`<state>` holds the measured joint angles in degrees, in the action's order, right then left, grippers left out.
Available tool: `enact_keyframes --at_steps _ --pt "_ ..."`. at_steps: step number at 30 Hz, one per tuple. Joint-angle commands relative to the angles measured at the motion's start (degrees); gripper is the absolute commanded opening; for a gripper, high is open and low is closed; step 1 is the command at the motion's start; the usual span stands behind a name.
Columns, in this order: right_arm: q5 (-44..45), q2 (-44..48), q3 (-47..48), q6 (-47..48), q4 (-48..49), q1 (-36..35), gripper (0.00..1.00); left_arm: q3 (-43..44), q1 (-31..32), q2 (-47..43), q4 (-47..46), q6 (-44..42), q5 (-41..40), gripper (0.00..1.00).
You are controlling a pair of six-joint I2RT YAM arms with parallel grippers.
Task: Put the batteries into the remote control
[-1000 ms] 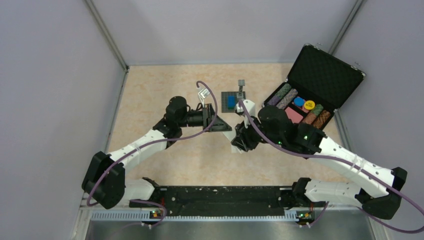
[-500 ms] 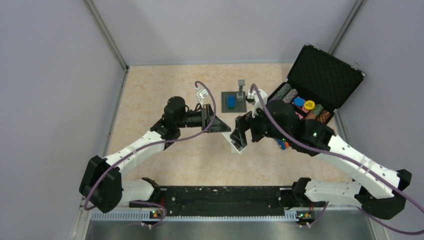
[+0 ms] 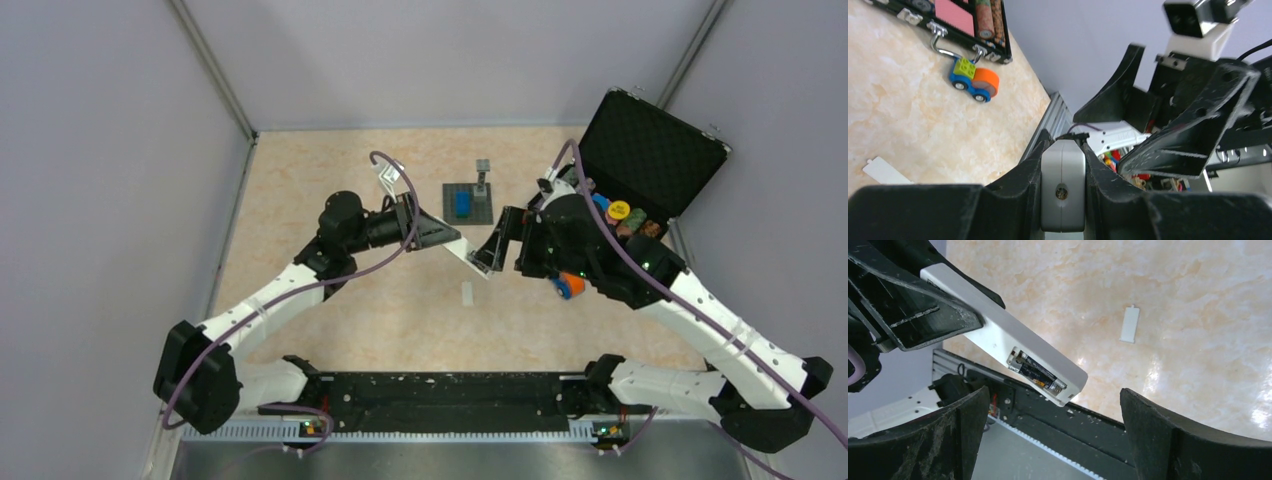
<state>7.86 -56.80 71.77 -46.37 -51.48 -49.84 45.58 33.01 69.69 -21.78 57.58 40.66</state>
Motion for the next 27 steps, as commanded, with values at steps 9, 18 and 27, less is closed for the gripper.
enact_keyframes --at_steps 9,18,27 --pt "-7.47 1.53 -7.59 -16.09 14.96 2.61 0.99 3.81 -0.32 -4.48 -0.57 5.11 -6.75 0.00" --pt "-5.47 4.49 -11.42 -19.69 20.83 3.64 0.99 2.78 -0.32 -5.18 -1.24 6.17 -7.13 0.00" --pt "-5.25 6.86 -13.76 -21.27 22.86 4.65 0.92 2.24 -0.30 -4.60 -2.38 6.62 -7.33 0.00"
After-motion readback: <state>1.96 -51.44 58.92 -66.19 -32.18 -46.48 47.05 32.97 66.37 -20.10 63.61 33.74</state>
